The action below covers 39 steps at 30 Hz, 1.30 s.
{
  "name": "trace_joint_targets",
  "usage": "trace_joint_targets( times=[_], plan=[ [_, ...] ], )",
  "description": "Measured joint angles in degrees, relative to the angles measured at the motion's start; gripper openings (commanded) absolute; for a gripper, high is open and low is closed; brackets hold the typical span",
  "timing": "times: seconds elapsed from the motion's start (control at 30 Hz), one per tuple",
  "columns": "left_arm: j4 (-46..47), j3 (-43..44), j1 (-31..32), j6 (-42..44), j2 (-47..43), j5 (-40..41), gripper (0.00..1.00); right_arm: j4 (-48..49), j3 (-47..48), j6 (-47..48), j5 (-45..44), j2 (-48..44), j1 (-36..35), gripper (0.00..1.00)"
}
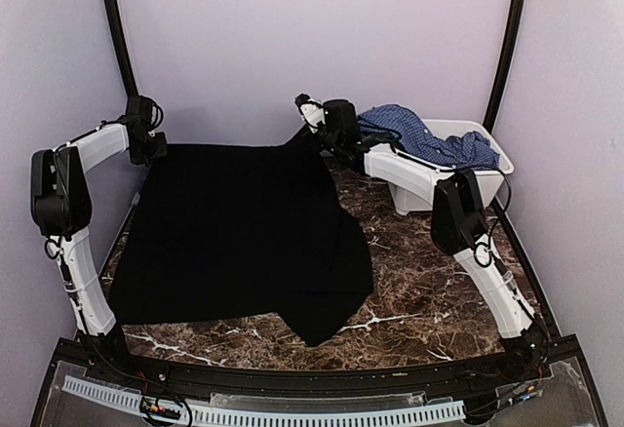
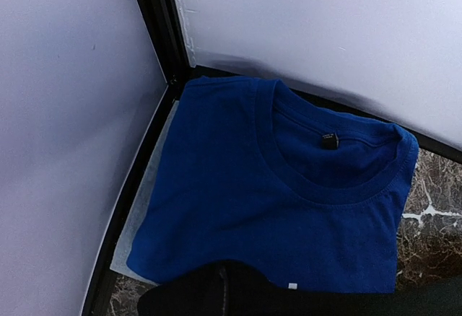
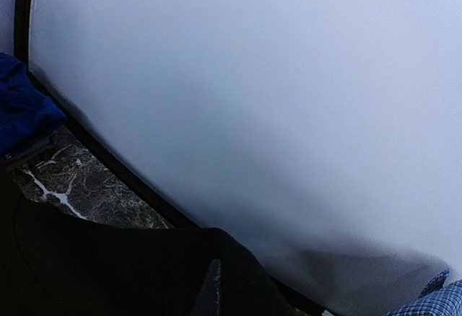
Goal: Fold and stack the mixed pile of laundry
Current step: Flatten out the crumpled T-shirt at the center of the board.
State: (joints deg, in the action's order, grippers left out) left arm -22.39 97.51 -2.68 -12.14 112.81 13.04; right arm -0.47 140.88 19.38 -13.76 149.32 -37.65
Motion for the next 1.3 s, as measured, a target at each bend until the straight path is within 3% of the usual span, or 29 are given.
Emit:
trace_joint_targets(
  times=[0.13, 0.23, 0.37, 0.6, 0.87, 1.07, 1.3],
  plan=[
    [-1.2, 0.5, -0.4, -0.1, -0.1, -1.8, 0.00, -1.2, -0.6, -0.4, 0.7, -1.0, 0.0, 0.00],
    [-0.4, -4.3, -0.5, -0.4, -4.4, -4.9, 0.00, -2.6, -8.6, -1.9, 1.8, -7.4, -0.1, 0.00],
    [-1.3, -10.9, -0.5, -0.6, -16.8, -9.7, 0.00, -5.0, -21.4, -4.7, 4.9, -21.9, -0.3, 0.00],
    [-4.5, -11.3, 1.0, 1.4, -42.1, -17.0, 0.00, -6.4, -29.9, -6.8, 8.0, -49.3, -2.6, 0.00],
    [-11.1, -4.8, 1.8, 2.7, -60.7, -22.1, 0.00, -6.3, -34.7, -2.4, 4.3, -71.6, -16.4, 0.00],
    [-11.7, 1.2, 1.9, 2.4, -63.8, -23.8, 0.00, -6.1, -33.1, 0.6, -0.4, -74.6, -20.6, 0.00],
    [-10.1, -0.3, 1.9, 0.3, -57.5, -18.1, 0.00, 0.3, -28.2, 5.6, -7.2, -62.5, -16.5, 0.00]
  ],
)
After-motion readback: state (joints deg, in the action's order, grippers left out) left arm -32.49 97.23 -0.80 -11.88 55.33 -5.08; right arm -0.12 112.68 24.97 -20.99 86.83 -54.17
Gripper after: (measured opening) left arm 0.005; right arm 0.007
